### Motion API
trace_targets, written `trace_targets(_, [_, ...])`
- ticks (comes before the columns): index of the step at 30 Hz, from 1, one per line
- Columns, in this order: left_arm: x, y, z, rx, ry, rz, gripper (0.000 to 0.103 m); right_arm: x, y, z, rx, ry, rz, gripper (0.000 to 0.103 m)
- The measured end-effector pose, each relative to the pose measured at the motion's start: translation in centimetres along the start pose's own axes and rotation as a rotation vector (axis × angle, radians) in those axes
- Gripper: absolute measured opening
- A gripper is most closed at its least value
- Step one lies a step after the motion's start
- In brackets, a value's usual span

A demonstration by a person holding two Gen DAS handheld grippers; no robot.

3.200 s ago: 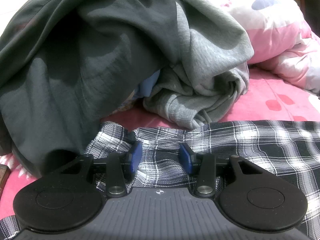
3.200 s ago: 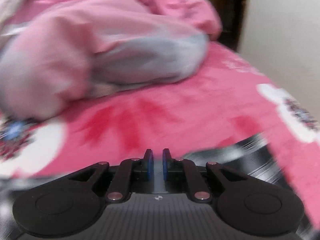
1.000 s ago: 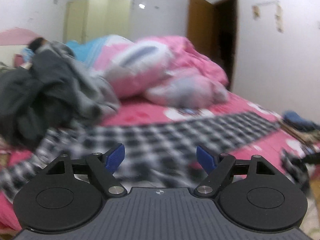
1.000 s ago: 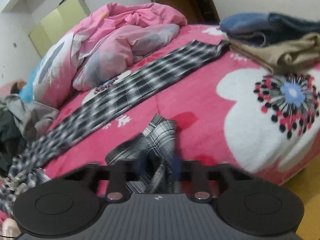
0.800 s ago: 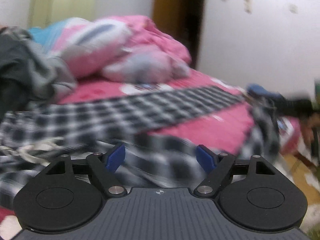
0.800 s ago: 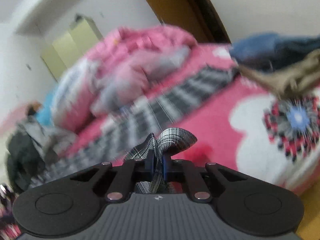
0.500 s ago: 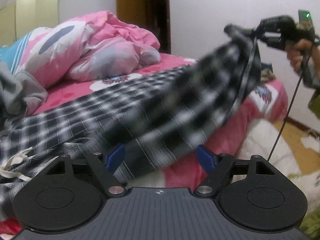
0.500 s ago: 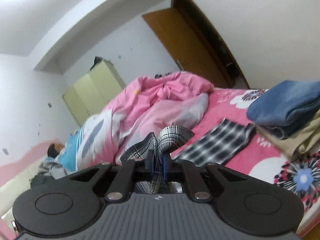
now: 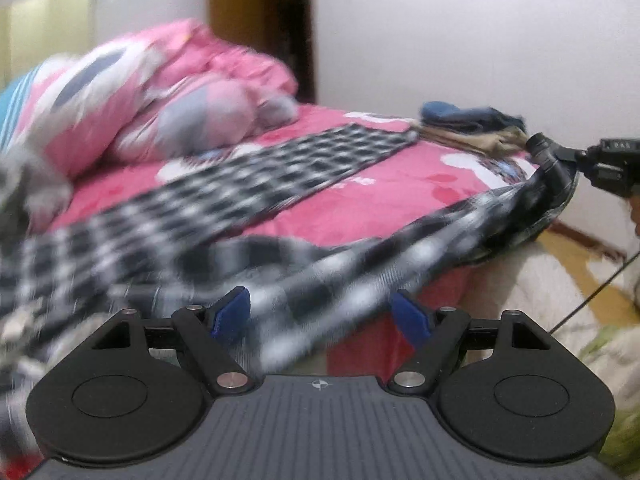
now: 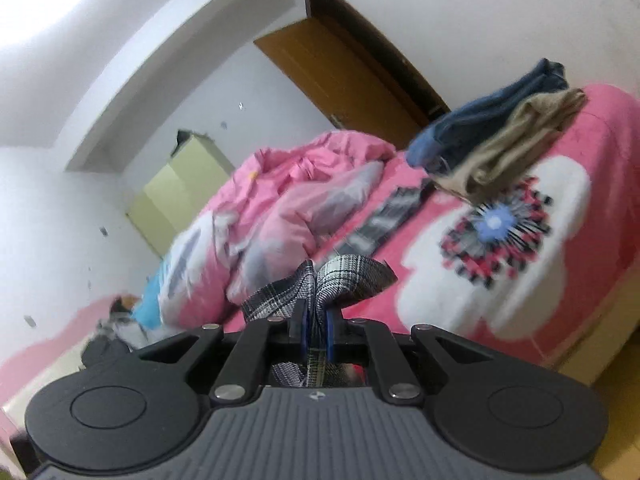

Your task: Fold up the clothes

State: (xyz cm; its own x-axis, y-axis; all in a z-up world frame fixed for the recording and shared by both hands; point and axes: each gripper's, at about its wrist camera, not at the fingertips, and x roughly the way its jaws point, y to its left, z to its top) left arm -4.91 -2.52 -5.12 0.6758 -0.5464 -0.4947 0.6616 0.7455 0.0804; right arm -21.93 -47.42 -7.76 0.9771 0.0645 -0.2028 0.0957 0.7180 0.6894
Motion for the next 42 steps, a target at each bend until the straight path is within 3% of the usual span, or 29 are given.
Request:
trace_targets(4, [2.2,-1.7,-0.9,0.076,0.024,-0.050,0.076,-1.7,-3.2,-1.5,0.128,-0.015,-0.110,0.010])
trace_targets(6, [2.9,-2.0,-1.3,0.058,0.063,-0.110,0.064,-2.9,-4.7,-1.9,0.216,-0.066,-0.150,0.011])
trace_targets(7, [3.0,-2.0,-1.4,0.040,0.080,-0.141,0.064,-3.5,-5.0,-1.9,0.237,-0.094,-0.171,0.011])
trace_targets(10, [1.8,-1.2,-1.2,-0.029,0.080,-0.209,0.064,-4.5,-5.0,-1.2,0.229,-0.170,-0.229,0.011])
trace_targets(13, [0.4,0.4,-0.6,-0.081,0.051,-0.189,0.065,-2.7,-1.6,0.8,0.065,-0.163,-0.209,0.011])
trace_targets(15, [0.1,1.8,0.0,-0.118,0.029,-0.144,0.066,-0.1,1.5,1.8,-0.080,-0.107,-0.155,0.011])
trace_targets(19, [1.0,3.5,0.6,-0.134,0.051,-0.016,0.067,8.4,9.6,0.7,-0.388,0.115,0.058,0.012])
trace_targets(22, [2.8,4.2,-0.3,-0.154,0.146,0.037,0.067,14.5,15.7,-3.1,-0.565,0.302,0.227,0.015])
trace_targets(26, [2.4,4.5,-2.1,-0.214,0.150,0.011,0.068,19.9,22.1,-9.0,-0.788,0.507,0.358,0.025])
trace_targets(30, [1.6,4.3,-3.1,-0.217,0.139,-0.003,0.069,22.9,25.5,-13.0,-0.963,0.596,0.374,0.040])
trace_targets(33, [1.3,4.4,-3.4,-0.213,0.132,-0.016,0.070,23.3,26.2,-14.1,-1.036,0.617,0.329,0.051])
trace_targets(36, [0.9,4.8,-3.8,-0.233,0.121,-0.036,0.070,24.2,25.4,-14.1,-1.032,0.660,0.262,0.052])
trace_targets(38, [0.8,5.0,-4.0,-0.241,0.116,-0.048,0.070,24.9,24.4,-14.1,-1.013,0.714,0.218,0.041])
trace_targets(39, [0.7,5.0,-4.0,-0.241,0.115,-0.053,0.070,25.0,24.0,-14.2,-1.005,0.736,0.208,0.007])
trace_targets(40, [0.6,5.1,-4.1,-0.241,0.115,-0.058,0.070,24.9,23.8,-14.0,-1.004,0.739,0.198,0.001])
trace_targets(42, [0.5,5.1,-4.1,-0.239,0.114,-0.066,0.070,24.7,24.4,-13.3,-1.019,0.700,0.183,0.001])
